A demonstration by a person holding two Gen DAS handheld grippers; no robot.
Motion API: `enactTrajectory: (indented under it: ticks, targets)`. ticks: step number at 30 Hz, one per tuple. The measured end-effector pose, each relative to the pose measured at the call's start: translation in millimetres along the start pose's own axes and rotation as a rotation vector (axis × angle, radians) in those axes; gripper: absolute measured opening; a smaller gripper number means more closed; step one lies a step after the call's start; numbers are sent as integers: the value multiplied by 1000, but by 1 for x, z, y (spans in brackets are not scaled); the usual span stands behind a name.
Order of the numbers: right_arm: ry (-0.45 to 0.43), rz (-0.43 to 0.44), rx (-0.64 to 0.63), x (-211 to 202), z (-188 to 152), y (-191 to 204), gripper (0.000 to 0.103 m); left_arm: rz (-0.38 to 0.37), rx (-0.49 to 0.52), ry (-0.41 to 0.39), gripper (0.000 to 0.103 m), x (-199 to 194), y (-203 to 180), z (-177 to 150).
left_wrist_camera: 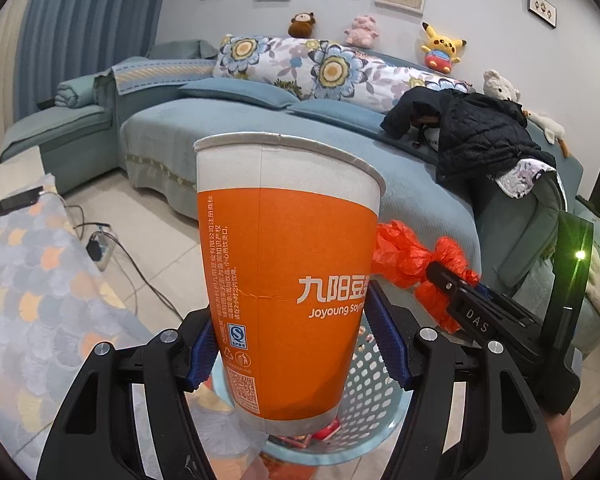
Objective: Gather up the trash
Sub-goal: 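Carry orange cup and red bag over the basket and open both tools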
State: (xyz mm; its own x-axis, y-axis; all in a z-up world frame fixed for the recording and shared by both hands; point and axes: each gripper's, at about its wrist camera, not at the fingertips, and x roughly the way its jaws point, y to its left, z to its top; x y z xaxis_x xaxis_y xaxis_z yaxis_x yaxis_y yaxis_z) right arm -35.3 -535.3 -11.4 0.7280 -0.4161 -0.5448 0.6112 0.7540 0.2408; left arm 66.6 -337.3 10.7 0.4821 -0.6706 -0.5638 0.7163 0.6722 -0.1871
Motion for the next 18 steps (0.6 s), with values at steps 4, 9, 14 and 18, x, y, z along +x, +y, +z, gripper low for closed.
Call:
enactTrajectory:
  ticks: [4,9,14,18]
  targets:
    - [31,3,13,6,-2,-3,31,-45,-19,34,65,9,2,3]
    - [71,-14,16,16,-6,-5,34,-107,-48,69,66,18,6,10]
    - [79,10,47,19,-7,-9,47,-122,-86,70,74,21,14,16]
    - [67,11,60,17,-5,-13,50,-107,-97,67,76,18,20,15]
